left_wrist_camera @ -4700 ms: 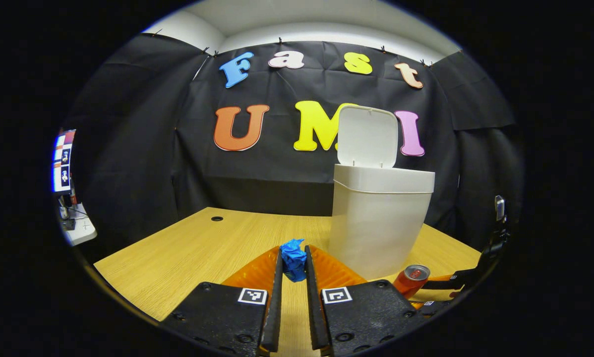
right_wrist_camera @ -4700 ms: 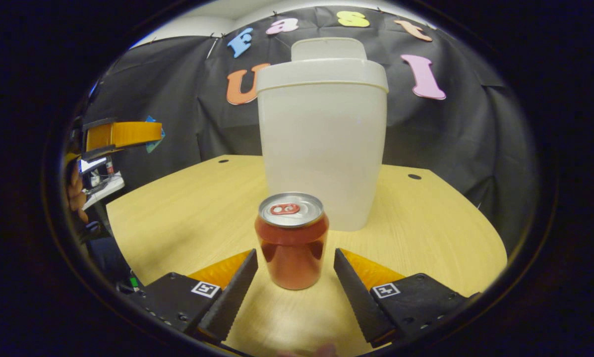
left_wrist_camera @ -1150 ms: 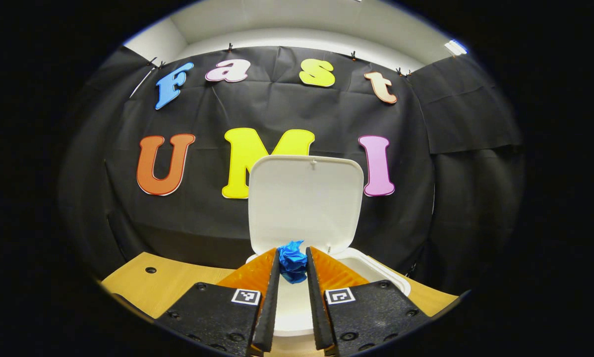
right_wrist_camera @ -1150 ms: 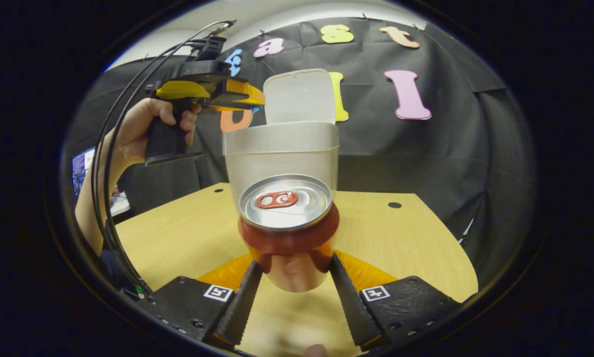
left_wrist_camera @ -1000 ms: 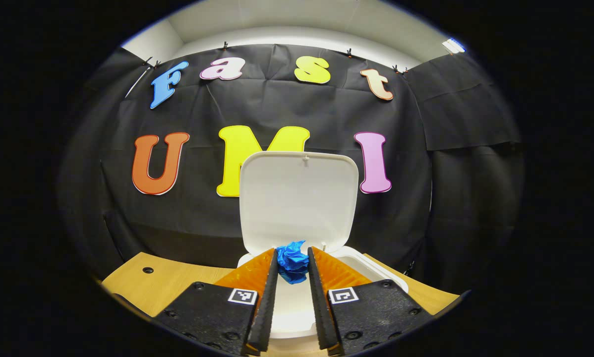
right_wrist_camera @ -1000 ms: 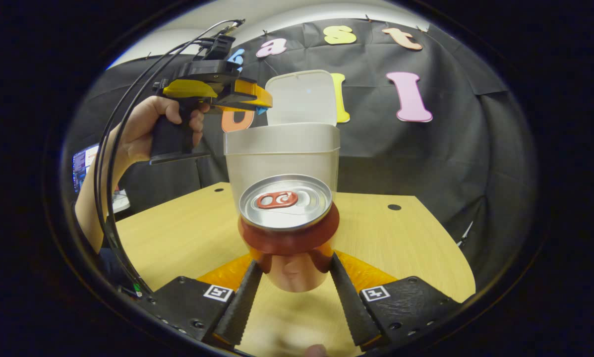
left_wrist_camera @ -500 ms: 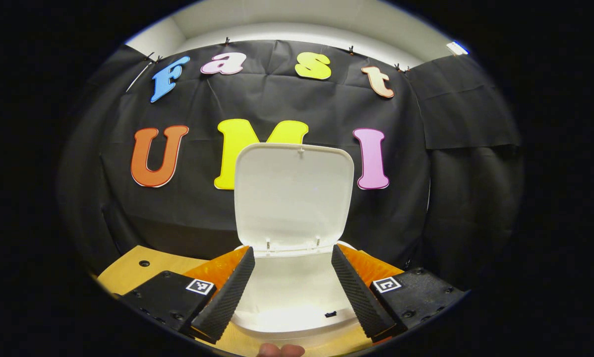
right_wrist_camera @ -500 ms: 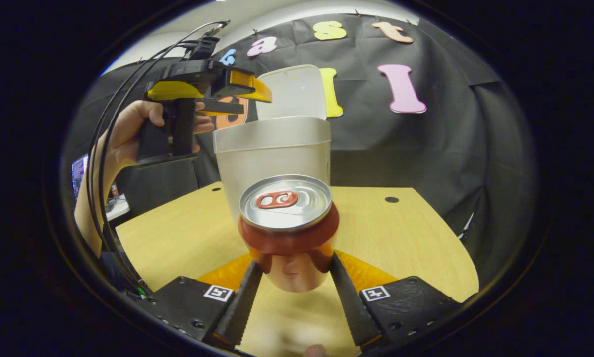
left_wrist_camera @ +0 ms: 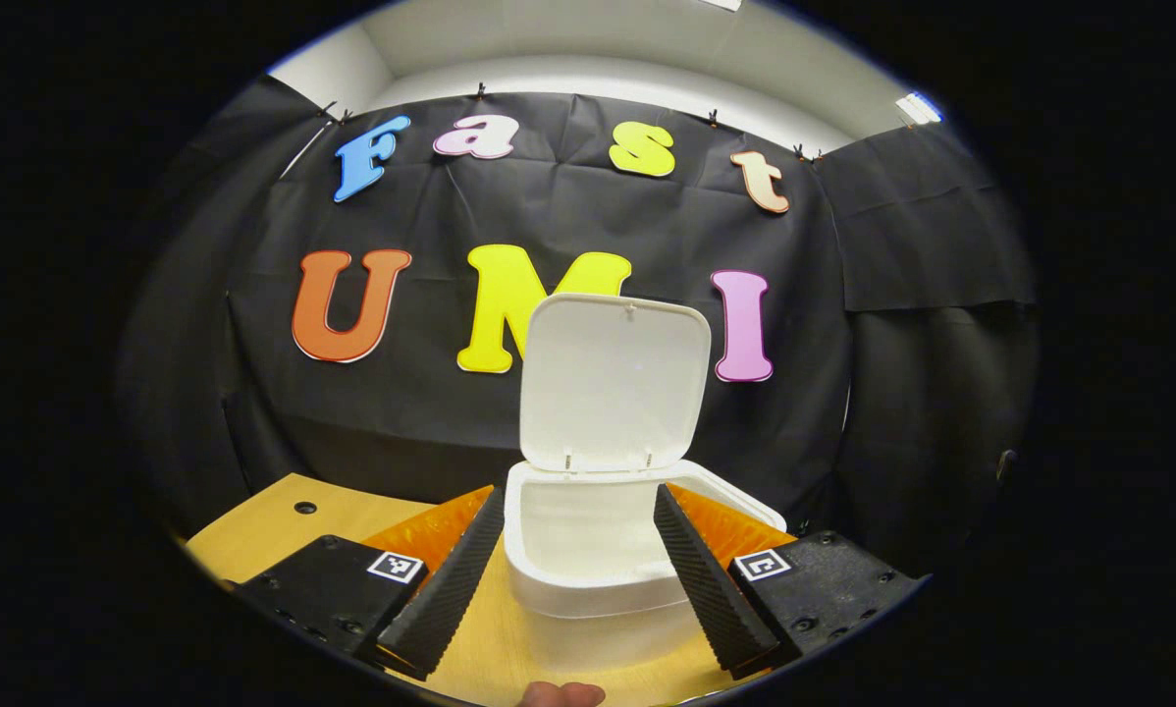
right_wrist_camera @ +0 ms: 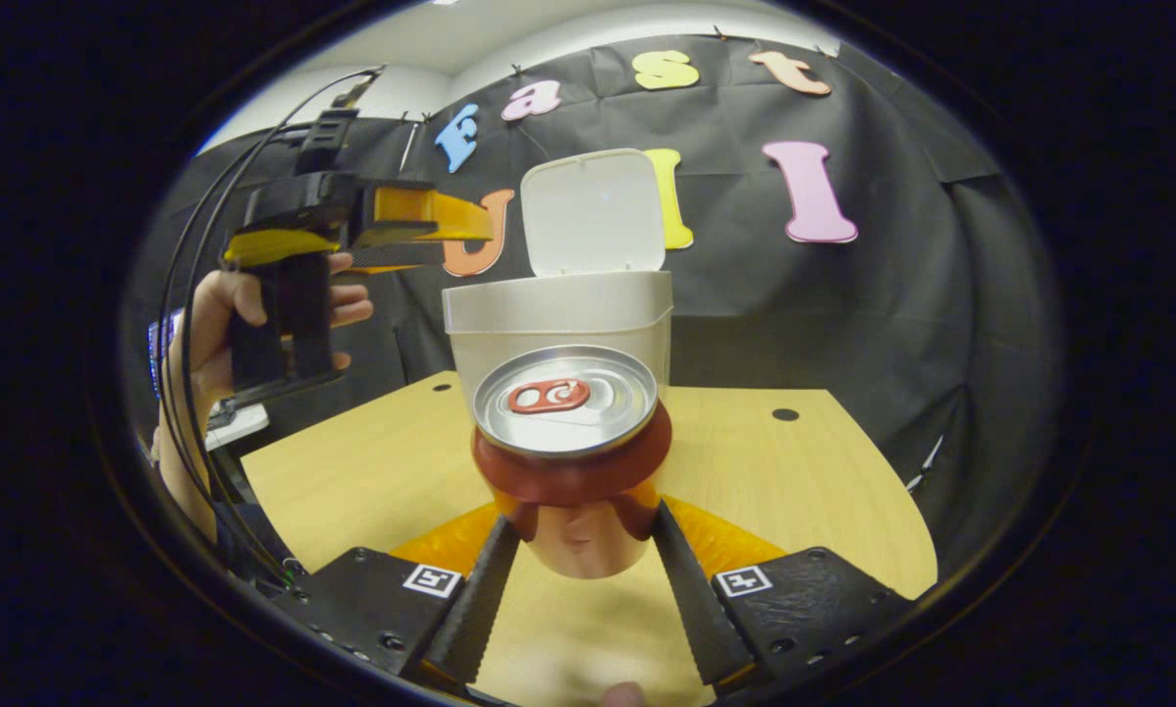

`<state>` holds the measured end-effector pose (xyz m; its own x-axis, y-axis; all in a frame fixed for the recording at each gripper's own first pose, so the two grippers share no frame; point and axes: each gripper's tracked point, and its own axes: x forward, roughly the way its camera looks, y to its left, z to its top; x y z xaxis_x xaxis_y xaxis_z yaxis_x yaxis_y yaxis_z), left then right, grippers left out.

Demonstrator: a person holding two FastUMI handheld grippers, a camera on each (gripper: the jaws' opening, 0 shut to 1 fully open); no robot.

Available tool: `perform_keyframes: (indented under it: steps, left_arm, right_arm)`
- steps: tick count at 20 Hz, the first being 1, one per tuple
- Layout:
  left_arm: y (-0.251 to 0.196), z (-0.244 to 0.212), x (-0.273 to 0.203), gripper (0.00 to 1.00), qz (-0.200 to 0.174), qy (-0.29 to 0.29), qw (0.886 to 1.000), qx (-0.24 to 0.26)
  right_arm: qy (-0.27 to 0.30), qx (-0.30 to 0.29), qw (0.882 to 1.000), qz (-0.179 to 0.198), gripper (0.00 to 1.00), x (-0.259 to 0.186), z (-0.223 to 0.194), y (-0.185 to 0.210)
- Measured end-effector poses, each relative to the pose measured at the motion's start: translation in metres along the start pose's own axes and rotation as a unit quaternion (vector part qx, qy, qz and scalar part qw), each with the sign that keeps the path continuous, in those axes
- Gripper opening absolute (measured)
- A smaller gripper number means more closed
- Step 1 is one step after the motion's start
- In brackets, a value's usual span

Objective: Press the lid of the desktop garbage bin to open it, pick up the crumpled paper on the desktop and throw it into the bin, then pick up the pop can on the desktop and drop it into the bin, and finally close the garbage bin lid.

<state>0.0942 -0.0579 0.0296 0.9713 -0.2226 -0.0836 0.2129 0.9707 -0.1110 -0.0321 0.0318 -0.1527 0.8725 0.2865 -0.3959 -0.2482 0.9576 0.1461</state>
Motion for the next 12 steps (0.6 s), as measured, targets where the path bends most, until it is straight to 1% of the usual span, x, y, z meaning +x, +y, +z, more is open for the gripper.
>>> perform_keyframes:
  steps: [3,6,8,12]
  left_arm:
    - [0.018,-0.003,-0.026,0.99,0.020,-0.011,1.000,0.011]
    - [0.035,-0.015,-0.046,0.99,0.039,-0.005,0.999,0.010]
    - [0.047,-0.022,-0.056,0.99,0.056,-0.002,0.998,0.021]
    - [0.051,-0.043,-0.068,0.99,0.057,0.012,0.998,0.024]
  right_arm:
    - [-0.021,-0.011,1.000,0.005,0.80,-0.006,0.023,0.004]
    - [-0.041,-0.027,0.999,0.010,0.78,-0.013,0.046,0.009]
    - [-0.048,-0.036,0.998,0.016,0.78,-0.013,0.061,0.012]
    - [-0.058,-0.042,0.997,0.032,0.79,-0.016,0.090,0.019]
